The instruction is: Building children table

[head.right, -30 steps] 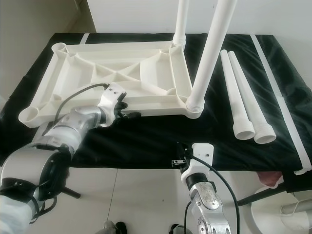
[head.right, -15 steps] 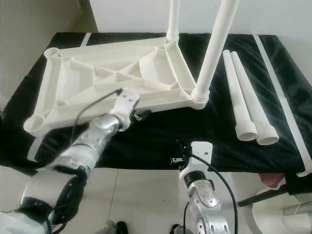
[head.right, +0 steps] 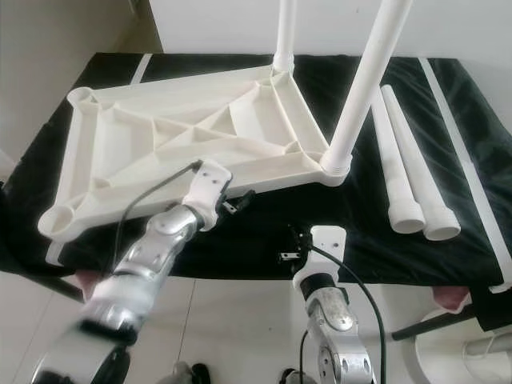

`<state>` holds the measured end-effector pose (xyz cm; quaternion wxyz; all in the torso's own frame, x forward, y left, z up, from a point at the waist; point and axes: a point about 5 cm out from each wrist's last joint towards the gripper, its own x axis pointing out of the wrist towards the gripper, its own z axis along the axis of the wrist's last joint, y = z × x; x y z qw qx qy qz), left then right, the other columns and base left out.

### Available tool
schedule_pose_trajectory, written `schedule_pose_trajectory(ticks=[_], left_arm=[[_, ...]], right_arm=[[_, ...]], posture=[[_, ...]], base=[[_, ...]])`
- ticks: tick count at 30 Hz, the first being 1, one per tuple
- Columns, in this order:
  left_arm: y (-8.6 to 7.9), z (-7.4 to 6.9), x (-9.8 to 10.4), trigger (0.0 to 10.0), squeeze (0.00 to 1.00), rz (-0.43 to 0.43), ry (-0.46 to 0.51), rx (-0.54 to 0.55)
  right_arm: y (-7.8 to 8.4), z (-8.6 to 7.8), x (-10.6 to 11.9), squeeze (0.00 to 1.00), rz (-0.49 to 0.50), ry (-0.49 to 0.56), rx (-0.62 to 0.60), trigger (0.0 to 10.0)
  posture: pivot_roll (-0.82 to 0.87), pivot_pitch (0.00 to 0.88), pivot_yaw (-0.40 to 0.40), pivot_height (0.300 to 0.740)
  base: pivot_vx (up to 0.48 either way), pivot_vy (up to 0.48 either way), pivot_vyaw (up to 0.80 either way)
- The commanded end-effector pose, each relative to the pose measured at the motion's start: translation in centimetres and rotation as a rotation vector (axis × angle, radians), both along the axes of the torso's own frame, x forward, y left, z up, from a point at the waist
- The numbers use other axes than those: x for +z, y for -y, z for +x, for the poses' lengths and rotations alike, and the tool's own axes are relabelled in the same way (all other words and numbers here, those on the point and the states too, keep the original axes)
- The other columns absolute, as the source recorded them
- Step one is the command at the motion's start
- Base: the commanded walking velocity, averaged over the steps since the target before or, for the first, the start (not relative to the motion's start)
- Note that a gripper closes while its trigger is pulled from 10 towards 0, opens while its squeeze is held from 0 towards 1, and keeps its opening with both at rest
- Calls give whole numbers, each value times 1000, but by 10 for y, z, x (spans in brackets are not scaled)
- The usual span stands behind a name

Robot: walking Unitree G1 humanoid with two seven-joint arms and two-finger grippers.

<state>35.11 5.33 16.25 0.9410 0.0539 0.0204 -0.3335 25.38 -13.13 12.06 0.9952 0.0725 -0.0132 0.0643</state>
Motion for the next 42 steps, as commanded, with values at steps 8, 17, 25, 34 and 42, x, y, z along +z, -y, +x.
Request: schedule_pose_trajectory(ticks=[8, 17, 25, 34, 42], left_arm=[[-23, 15, 40, 10000, 0, -245, -42, -243], [-84, 32, 33, 10000, 0, -3, -2, 39], [-146, 41, 30, 10000, 0, 201, 11, 311], [-193, 45, 44, 10000, 0, 268, 59, 622], [-200, 46, 43, 10000, 0, 507, 144, 719]], right_arm=[[0, 6, -5, 0, 3, -11, 5, 10000], [-3, 13, -5, 0, 15, 2, 6, 10000], [-3, 21, -1, 0, 21, 19, 1, 10000], [-1, 26, 1, 0, 20, 30, -3, 10000], [-2, 25, 0, 0, 25, 33, -1, 10000]], posture=[[-35, 109, 41, 740], [-11, 95, 36, 740], [5, 89, 29, 740], [8, 87, 26, 740], [7, 90, 30, 740]], base=[[0, 0, 0], [0, 0, 0], [0, 0, 0], [0, 0, 0], [0, 0, 0]])
